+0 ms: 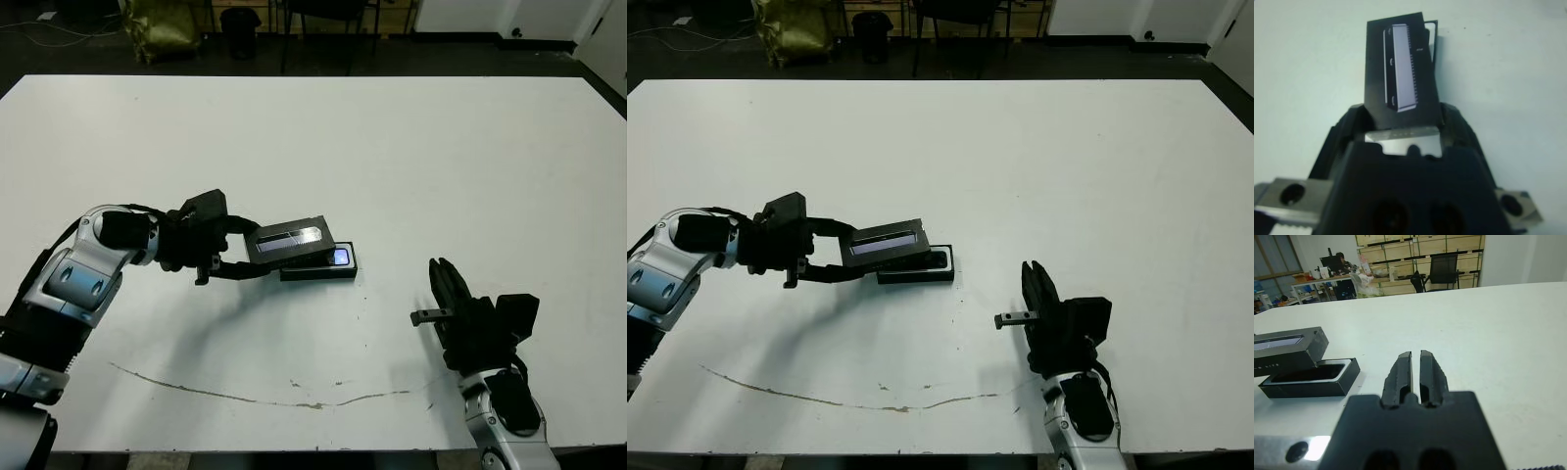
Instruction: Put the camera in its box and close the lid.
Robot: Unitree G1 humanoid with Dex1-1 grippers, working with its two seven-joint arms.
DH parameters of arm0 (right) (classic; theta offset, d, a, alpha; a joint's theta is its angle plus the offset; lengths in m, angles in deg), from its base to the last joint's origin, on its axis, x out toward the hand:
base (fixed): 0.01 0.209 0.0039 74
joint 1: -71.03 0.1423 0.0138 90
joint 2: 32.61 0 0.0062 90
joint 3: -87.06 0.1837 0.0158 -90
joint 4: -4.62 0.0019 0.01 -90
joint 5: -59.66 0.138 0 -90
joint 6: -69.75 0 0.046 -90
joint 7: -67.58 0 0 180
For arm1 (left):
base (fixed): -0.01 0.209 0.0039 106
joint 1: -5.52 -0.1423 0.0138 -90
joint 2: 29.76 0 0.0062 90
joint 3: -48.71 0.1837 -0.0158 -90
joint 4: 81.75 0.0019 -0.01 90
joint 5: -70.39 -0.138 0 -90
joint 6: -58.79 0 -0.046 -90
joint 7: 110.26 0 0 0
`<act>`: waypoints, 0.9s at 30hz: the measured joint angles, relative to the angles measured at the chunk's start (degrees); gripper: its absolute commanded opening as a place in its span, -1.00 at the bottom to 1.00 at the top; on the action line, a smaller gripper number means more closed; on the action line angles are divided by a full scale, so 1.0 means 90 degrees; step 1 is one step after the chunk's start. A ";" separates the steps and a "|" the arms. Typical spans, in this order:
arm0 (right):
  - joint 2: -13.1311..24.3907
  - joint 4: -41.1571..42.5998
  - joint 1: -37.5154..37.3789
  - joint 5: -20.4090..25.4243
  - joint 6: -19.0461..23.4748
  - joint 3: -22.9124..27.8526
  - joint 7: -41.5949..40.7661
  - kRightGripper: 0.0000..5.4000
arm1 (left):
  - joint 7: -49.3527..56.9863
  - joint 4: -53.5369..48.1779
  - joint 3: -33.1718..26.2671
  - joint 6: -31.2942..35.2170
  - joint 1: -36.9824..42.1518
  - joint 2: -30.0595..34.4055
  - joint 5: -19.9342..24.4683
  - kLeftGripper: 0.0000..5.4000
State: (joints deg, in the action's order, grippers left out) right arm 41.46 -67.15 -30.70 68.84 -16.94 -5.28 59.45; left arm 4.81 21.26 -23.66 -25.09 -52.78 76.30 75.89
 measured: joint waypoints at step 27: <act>0.0081 -0.1050 0.0493 0.0324 -0.0985 0.0230 -0.0641 -1.00 | -0.0357 0.1537 0.0242 -0.0879 0.0671 -0.0831 -0.0385 -0.12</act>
State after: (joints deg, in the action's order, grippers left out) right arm 42.19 -76.60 -26.26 71.75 -25.81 -3.21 53.67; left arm 1.59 35.09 -21.48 -33.00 -46.74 68.83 72.42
